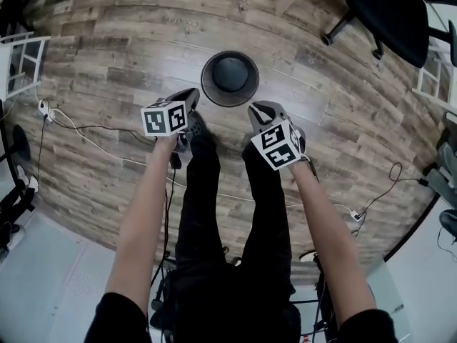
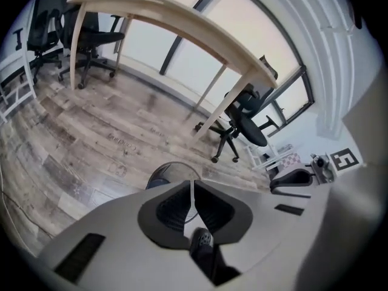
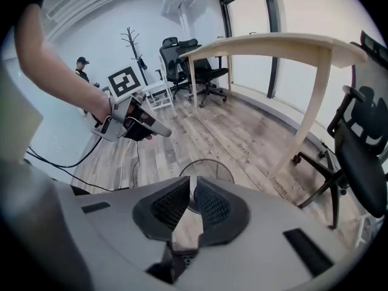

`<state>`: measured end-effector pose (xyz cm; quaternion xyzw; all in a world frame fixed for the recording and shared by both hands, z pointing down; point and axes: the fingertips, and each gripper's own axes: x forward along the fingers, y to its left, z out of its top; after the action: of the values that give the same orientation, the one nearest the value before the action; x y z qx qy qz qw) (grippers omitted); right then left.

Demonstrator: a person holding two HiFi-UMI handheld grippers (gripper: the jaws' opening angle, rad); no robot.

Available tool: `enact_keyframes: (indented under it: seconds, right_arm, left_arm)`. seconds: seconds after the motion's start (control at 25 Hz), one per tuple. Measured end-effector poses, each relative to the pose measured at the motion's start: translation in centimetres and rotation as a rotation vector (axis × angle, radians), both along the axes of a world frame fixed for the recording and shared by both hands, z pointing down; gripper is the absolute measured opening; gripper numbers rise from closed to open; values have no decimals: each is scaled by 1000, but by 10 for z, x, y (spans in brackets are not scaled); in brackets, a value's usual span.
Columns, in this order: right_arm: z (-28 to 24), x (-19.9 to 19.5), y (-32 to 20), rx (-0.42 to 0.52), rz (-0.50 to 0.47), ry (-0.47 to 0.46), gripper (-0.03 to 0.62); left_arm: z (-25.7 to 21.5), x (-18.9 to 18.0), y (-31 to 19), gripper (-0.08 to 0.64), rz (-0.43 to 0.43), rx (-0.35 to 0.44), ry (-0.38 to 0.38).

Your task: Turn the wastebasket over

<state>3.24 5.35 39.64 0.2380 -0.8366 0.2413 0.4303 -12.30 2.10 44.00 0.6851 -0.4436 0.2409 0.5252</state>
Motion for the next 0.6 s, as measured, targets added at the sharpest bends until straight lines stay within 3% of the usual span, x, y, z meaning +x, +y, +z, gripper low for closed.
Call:
enact_keyframes:
  seconds: [0.32, 0.48, 0.6]
  right_arm:
    - [-114, 1, -28, 86, 81, -38, 54]
    - [-182, -1, -56, 180, 137, -94, 46]
    - [-228, -10, -49, 203, 176, -157, 43]
  left_arm:
    - [-152, 13, -23, 20, -28, 173, 92]
    - [-230, 13, -40, 20, -58, 292, 166]
    - [-288, 5, -35, 17, -85, 358, 212]
